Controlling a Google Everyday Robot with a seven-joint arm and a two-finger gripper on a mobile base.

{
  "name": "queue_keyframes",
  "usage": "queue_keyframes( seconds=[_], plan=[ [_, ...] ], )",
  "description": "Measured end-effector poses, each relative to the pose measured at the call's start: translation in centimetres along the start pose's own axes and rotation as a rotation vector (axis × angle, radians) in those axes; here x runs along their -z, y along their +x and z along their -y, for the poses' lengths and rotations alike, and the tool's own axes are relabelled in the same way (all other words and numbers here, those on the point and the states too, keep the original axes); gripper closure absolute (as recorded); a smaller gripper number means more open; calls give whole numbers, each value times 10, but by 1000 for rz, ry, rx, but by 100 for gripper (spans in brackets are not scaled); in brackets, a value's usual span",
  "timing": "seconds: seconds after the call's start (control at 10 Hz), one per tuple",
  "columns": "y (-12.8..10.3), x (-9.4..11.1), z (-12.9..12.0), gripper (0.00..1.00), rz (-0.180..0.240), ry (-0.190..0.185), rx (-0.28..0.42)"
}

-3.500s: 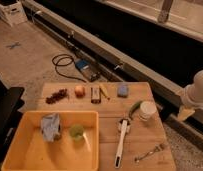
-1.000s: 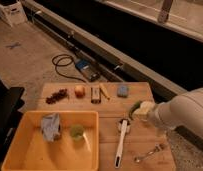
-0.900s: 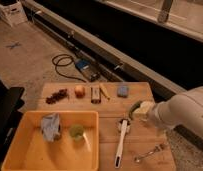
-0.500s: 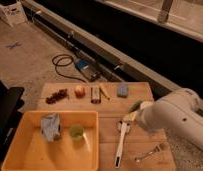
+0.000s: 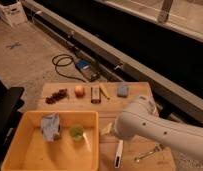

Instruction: Wipe tray with brush

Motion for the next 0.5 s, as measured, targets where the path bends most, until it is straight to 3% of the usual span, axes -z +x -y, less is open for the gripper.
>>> queue_keyframes(
  seconds=[0.3, 0.5],
  plan=[
    [11, -11, -2, 23, -3, -36, -23],
    [12, -11, -3, 23, -5, -36, -27]
  ],
)
